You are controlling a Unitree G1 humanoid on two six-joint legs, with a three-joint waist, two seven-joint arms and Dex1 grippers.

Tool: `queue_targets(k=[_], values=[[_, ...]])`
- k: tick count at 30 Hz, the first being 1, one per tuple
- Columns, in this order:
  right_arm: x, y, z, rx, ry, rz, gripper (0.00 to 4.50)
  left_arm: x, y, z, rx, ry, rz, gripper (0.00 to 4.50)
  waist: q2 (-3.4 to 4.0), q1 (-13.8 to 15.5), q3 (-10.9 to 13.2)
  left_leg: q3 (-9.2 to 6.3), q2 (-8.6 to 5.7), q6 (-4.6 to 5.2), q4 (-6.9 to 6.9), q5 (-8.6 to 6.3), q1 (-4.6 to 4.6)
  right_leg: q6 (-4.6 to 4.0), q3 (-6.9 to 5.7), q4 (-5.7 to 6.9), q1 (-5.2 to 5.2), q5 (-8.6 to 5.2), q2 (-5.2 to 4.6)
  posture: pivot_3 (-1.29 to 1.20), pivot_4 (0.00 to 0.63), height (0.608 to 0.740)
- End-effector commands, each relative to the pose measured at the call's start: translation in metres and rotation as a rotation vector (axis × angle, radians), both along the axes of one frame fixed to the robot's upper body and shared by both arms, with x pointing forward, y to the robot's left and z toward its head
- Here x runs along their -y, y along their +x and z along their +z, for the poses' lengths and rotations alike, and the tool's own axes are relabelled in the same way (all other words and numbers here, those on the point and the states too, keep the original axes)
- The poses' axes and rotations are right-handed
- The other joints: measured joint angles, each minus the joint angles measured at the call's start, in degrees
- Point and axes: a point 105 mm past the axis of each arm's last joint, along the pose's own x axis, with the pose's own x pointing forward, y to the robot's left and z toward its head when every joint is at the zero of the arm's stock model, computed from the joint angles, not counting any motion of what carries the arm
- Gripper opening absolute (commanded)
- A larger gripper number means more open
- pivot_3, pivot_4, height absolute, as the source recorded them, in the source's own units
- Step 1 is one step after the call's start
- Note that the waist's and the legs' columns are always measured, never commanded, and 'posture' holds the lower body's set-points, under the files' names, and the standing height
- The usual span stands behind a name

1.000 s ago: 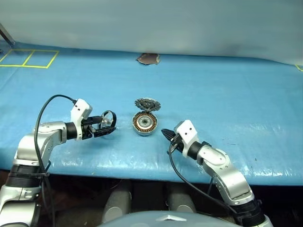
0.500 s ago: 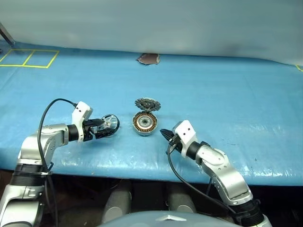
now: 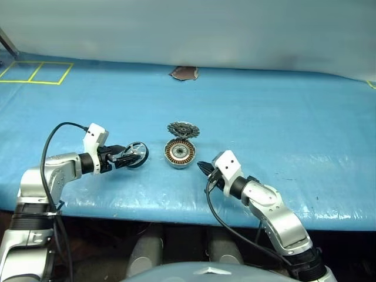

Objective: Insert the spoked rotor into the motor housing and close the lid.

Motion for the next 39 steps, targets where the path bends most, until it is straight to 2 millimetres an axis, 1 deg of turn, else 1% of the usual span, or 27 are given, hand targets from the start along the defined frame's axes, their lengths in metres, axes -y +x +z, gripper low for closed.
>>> queue_targets(k=[1,2,10,15,18,20,23,24,25,26,27,35,39], values=[[-0.003,0.002,0.010,0.040,0.019,0.003,0.00,0.000,0.005,0.002,0.013,0.021,-0.003,3.88,0.00,0.03,0.00,0.00,0.00,0.00,0.00,0.00,0.00,0.00,0.00,0.00,0.00,0.00,0.00,0.00,0.150,0.740],[-0.003,0.002,0.010,0.041,0.020,0.002,0.00,0.001,0.005,0.001,0.012,0.024,-0.006,3.57,0.00,0.04,0.00,0.00,0.00,0.00,0.00,0.00,0.01,0.00,0.00,0.00,0.00,0.00,0.00,0.00,0.150,0.740],[-0.003,0.002,0.011,0.040,0.026,-0.004,0.00,0.001,0.004,-0.005,-0.012,0.042,-0.021,3.57,0.00,-0.02,0.00,0.00,0.01,0.00,0.00,0.00,0.02,0.01,0.00,0.01,0.01,0.00,0.01,0.00,0.150,0.740],[-0.003,0.001,0.011,0.041,0.028,-0.005,0.00,-0.005,-0.001,-0.017,-0.059,0.101,-0.013,3.57,0.01,-0.09,-0.01,0.00,0.01,0.00,0.01,0.00,0.05,0.00,0.01,0.02,0.03,0.00,0.01,0.00,0.150,0.740],[-0.003,0.001,0.010,0.040,0.028,-0.005,0.00,-0.007,-0.003,-0.022,-0.078,0.129,-0.011,3.02,0.01,-0.27,-0.02,0.02,0.01,0.00,0.01,0.00,0.07,0.01,0.02,0.02,0.04,0.00,0.01,0.00,0.150,0.740],[-0.003,0.001,0.010,0.039,0.028,-0.005,0.00,-0.009,-0.003,-0.024,-0.079,0.141,-0.007,2.38,0.04,-0.27,-0.05,0.02,0.01,0.00,0.01,0.00,0.09,0.01,0.02,0.02,0.05,0.00,0.01,0.00,0.150,0.740],[-0.003,0.001,0.010,0.039,0.028,-0.006,0.00,-0.010,-0.001,-0.022,-0.071,0.124,0.007,2.38,0.04,-0.32,-0.07,0.03,0.03,0.00,0.00,0.00,0.15,0.00,0.02,0.02,0.10,0.00,0.01,0.00,0.150,0.740],[-0.003,0.001,0.010,0.039,0.027,-0.006,0.00,-0.010,0.000,-0.021,-0.066,0.115,0.013,2.02,0.03,-0.32,-0.08,0.04,0.04,0.00,0.01,0.00,0.15,0.00,0.02,0.04,0.10,0.00,0.01,0.00,0.150,0.740],[-0.003,0.001,0.010,0.039,0.027,-0.006,0.00,-0.011,0.000,-0.020,-0.062,0.113,0.016,1.89,0.06,-0.31,-0.10,0.04,0.06,0.00,0.01,0.00,0.16,0.01,0.02,0.04,0.10,0.00,0.01,0.00,0.150,0.740],[-0.003,0.001,0.010,0.038,0.027,-0.006,0.00,-0.011,0.001,-0.019,-0.058,0.110,0.017,1.65,0.11,-0.28,-0.13,0.05,0.06,0.00,0.01,0.00,0.18,0.00,0.02,0.04,0.11,0.00,0.01,0.00,0.150,0.740],[-0.003,0.001,0.010,0.037,0.027,-0.006,0.00,-0.011,0.002,-0.018,-0.054,0.104,0.023,1.58,0.15,-0.25,-0.16,0.05,0.06,0.00,0.01,0.00,0.18,0.00,0.02,0.04,0.12,0.00,0.01,0.00,0.150,0.740],[0.000,0.001,0.009,0.036,0.024,-0.012,0.00,-0.014,0.006,-0.013,-0.032,0.103,0.033,1.52,0.16,-0.23,-0.18,0.28,0.50,-0.02,0.04,-0.01,0.21,0.00,0.01,0.08,0.14,0.00,0.03,0.00,0.150,0.740],[0.003,0.002,0.010,0.040,0.020,-0.017,0.00,-0.009,0.006,-0.003,0.014,0.055,-0.009,1.52,0.16,-0.22,-0.18,0.50,0.65,-0.01,0.06,0.00,0.21,0.00,0.01,0.08,0.13,0.00,0.05,0.00,0.150,0.740]])
